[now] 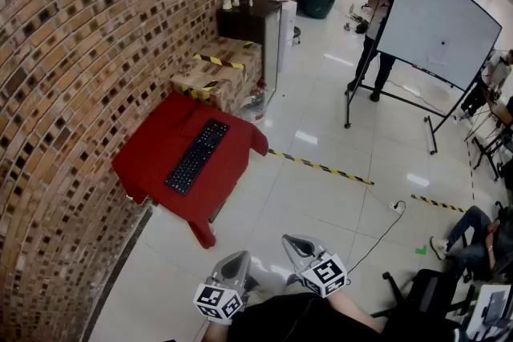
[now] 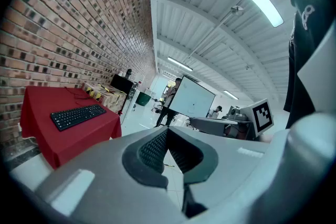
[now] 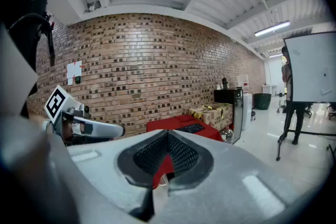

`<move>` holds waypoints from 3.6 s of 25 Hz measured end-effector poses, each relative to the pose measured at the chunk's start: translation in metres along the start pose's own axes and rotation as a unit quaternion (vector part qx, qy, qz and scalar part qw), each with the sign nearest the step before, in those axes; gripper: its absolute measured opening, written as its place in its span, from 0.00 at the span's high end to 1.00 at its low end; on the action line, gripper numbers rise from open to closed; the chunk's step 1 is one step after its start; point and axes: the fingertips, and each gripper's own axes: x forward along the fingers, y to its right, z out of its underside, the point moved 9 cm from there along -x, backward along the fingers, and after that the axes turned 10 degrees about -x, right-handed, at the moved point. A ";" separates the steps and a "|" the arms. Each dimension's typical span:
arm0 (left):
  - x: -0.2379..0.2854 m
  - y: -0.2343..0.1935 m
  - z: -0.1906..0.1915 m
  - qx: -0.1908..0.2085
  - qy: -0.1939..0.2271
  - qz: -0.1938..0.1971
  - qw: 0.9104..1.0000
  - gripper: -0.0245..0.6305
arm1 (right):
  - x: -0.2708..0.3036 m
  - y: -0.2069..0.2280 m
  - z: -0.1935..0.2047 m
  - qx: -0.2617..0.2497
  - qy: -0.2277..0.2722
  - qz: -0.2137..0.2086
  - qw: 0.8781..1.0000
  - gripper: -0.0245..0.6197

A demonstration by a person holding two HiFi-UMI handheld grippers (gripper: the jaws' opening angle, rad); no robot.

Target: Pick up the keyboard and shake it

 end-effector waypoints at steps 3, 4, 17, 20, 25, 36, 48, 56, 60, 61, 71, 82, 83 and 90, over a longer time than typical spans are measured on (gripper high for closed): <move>-0.001 -0.015 -0.009 -0.002 -0.001 0.002 1.000 0.94 | 0.012 -0.008 0.008 0.007 -0.004 0.004 1.000 0.97; -0.001 -0.018 -0.010 -0.002 -0.002 0.004 1.000 0.94 | 0.014 -0.008 0.008 0.007 -0.004 0.005 1.000 0.97; 0.043 -0.024 -0.026 0.020 -0.030 0.009 0.999 0.94 | 0.044 0.036 0.008 0.017 -0.005 0.003 1.000 0.97; 0.062 -0.024 -0.035 0.035 -0.039 0.004 0.999 0.94 | 0.057 0.057 0.006 0.019 0.010 -0.004 1.000 0.97; 0.107 -0.022 -0.057 0.058 -0.042 -0.005 0.997 0.94 | 0.075 0.107 0.004 0.029 0.031 -0.004 0.999 0.97; 0.209 0.008 -0.066 0.066 -0.055 -0.001 0.996 0.94 | 0.093 0.198 0.025 0.053 0.040 -0.024 0.997 0.97; 0.243 -0.025 -0.068 0.041 -0.065 -0.032 0.997 0.94 | 0.138 0.240 0.040 0.078 0.013 -0.042 0.996 0.97; 0.281 -0.083 -0.117 0.015 -0.035 -0.004 0.999 0.94 | 0.195 0.261 0.019 0.065 -0.008 -0.043 0.997 0.97; 0.290 -0.121 -0.153 0.001 -0.006 -0.009 1.000 0.94 | 0.245 0.273 -0.012 0.035 -0.017 -0.063 0.997 0.97; 0.288 -0.131 -0.160 -0.003 0.002 -0.015 1.000 0.94 | 0.259 0.274 -0.019 0.027 -0.016 -0.068 0.997 0.97; 0.245 -0.223 -0.202 -0.041 0.069 -0.107 0.991 0.94 | 0.363 0.241 -0.047 -0.018 -0.046 -0.149 0.988 0.97; 0.237 -0.285 -0.206 -0.103 0.109 -0.255 0.955 0.94 | 0.478 0.270 -0.056 -0.056 -0.078 -0.253 0.963 0.97; 0.239 -0.292 -0.206 -0.113 0.109 -0.273 0.949 0.94 | 0.494 0.275 -0.054 -0.063 -0.088 -0.267 0.957 0.97; 0.264 -0.323 -0.207 -0.150 0.087 -0.376 0.910 0.94 | 0.597 0.329 -0.039 -0.073 -0.165 -0.355 0.917 0.97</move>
